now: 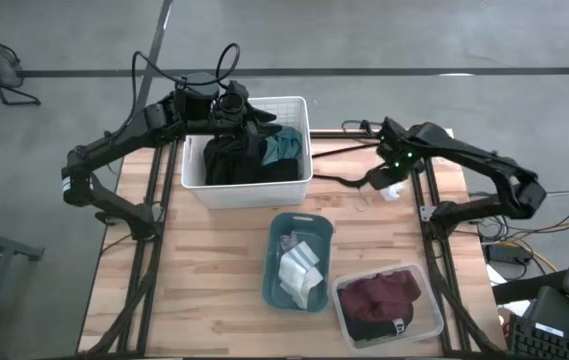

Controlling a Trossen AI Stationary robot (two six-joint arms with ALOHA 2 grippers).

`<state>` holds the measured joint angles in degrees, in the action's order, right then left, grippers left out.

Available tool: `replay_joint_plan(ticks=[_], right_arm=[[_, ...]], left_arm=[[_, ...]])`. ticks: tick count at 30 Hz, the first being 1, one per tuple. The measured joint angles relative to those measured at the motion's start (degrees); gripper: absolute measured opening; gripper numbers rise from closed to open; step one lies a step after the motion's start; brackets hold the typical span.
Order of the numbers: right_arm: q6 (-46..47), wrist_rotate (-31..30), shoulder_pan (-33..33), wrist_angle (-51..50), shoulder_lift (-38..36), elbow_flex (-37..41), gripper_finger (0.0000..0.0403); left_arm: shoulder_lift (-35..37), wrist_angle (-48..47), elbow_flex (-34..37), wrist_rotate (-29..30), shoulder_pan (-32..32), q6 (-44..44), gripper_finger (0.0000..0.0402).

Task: Pick & Place Cloths
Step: Put the white sock into the blue bin

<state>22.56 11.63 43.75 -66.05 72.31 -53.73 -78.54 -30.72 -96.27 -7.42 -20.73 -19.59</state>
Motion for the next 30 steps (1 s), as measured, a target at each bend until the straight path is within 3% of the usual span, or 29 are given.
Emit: replay_joint_plan(ticks=[12,24,30], right_arm=[[6.43,4.99,-4.68,0.39,-4.83,-14.47,0.001],[7.53,7.3,-17.49,3.28,-3.23,-29.01,0.0011],[7.53,12.16,-23.79,8.83,-1.06,-32.74,0.001]], left_arm=[[-0.22,0.02,0.0,0.02,-0.01,0.46,0.0218],[-0.22,0.0,0.0,0.02,-0.02,0.46,0.0218],[-0.22,0.04,0.0,0.02,-0.01,0.47,0.0218]])
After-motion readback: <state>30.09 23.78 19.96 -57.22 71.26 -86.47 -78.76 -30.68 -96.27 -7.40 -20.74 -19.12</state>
